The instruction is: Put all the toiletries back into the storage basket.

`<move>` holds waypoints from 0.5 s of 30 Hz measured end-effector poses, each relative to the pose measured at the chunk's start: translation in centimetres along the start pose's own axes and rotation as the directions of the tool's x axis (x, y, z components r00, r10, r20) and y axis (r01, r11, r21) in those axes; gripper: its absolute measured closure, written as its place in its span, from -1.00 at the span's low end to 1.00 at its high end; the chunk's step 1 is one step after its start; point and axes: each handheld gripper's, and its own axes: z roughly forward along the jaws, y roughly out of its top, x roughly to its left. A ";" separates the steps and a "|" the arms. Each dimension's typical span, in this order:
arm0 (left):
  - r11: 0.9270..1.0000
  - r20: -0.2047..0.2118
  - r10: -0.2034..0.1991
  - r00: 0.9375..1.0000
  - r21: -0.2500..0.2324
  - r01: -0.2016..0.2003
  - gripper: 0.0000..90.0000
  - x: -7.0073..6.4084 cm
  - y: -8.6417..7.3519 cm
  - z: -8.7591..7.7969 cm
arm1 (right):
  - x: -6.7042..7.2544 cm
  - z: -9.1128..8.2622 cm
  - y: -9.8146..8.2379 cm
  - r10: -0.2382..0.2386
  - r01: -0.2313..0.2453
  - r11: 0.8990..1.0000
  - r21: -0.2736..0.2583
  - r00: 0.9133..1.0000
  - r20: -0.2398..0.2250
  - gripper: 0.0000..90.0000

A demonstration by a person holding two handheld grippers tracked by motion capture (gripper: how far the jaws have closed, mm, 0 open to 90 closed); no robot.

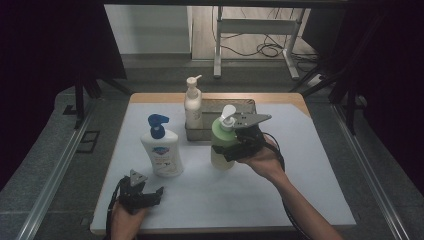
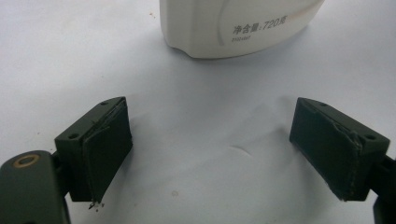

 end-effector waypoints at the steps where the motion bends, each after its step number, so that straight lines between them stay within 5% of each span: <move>1: 1.000 0.000 0.000 1.000 0.000 0.000 -0.73 0.0 0.0 0.0 | -0.1 0.1 0.2 0.002 -0.002 1.000 -0.002 1.000 0.004 -0.73; 15: 1.000 -0.001 0.002 1.000 0.000 -0.002 -0.73 0.0 0.0 0.0 | -1.5 0.8 2.5 0.027 -0.026 0.999 -0.027 0.998 0.049 -0.73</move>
